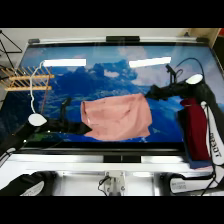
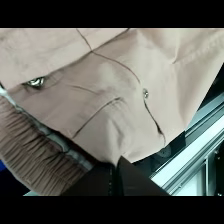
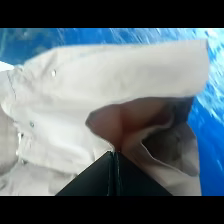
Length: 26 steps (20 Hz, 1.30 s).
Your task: Fold the shirts.
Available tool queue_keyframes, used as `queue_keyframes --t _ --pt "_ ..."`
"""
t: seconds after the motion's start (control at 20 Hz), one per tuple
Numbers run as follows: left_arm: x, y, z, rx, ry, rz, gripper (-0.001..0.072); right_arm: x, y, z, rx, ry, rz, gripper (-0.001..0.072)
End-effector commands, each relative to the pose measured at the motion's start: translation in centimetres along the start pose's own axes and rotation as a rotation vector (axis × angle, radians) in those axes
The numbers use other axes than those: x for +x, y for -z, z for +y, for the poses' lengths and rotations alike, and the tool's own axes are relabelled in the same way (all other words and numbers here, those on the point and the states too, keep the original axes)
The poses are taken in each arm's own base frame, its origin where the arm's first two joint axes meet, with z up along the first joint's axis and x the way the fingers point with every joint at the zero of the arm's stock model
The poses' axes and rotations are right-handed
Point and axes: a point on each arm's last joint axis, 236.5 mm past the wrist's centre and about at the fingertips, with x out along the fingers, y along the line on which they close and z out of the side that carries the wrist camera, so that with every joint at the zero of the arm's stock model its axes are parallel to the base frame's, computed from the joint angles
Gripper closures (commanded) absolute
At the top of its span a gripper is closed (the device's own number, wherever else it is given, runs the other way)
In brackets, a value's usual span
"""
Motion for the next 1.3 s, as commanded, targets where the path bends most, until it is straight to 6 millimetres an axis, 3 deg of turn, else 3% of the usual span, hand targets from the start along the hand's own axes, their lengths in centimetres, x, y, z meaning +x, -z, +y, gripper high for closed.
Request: queue_keyframes --t 0.0,0.2,0.3,0.35,0.4,0.45,0.55,0.7,0.8,0.9,1.0,1.05,1.1,1.25 --pt "-0.1 0.1 0.7 0.014 -0.027 0.007 0.0675 2.6 -2.8 1.4 -0.043 0.063 -0.112 0.0665" --pt "-0.3 -0.2 1.1 0.002 -0.032 -0.005 0.0675 4.9 -5.1 0.1 0.025 0.169 -0.230 0.0665" --pt "-0.4 -0.4 1.3 -0.002 -0.035 -0.012 0.0674 6.0 -3.7 -1.2 0.088 0.197 -0.176 0.0664" --pt "-0.4 -0.5 1.3 -0.004 -0.036 -0.015 0.0674 6.6 -2.2 -1.6 0.104 0.200 -0.115 0.0580" --pt "-0.4 -0.5 1.4 -0.004 -0.037 -0.018 0.0674 6.7 -0.9 -1.7 0.105 0.197 -0.055 0.0260" --pt "-0.4 -0.6 1.4 -0.004 -0.038 -0.021 0.0674 6.1 0.3 -1.7 0.087 0.190 0.004 0.0144" --pt "-0.4 -0.7 1.4 -0.004 -0.040 -0.026 0.0674 2.5 1.8 -2.7 0.067 0.239 0.081 0.0143" --pt "-0.4 -0.8 1.4 -0.003 -0.041 -0.027 0.0673 -7.0 2.2 -6.3 0.067 0.439 0.058 0.0144" --pt "-0.5 -0.9 1.5 -0.003 -0.044 -0.034 0.0674 -12.3 4.4 -8.1 0.128 0.526 0.034 0.0151" --pt "-0.5 -0.9 1.5 -0.003 -0.044 -0.035 0.0673 -14.1 8.3 -8.5 0.229 0.500 0.018 0.0152" --pt "-0.5 -1.0 1.5 -0.003 -0.044 -0.035 0.0673 -12.0 13.6 -7.3 0.328 0.402 0.069 0.0170" --pt "-0.5 -1.0 1.5 -0.003 -0.045 -0.036 0.0673 -10.1 16.4 -6.4 0.370 0.345 0.112 0.0252" --pt "-0.5 -1.1 1.6 -0.003 -0.046 -0.039 0.0673 -8.4 18.4 -6.0 0.402 0.307 0.139 0.0280" --pt "-0.5 -1.1 1.6 -0.004 -0.047 -0.042 0.0673 -4.0 21.6 -5.5 0.445 0.255 0.183 0.0280"
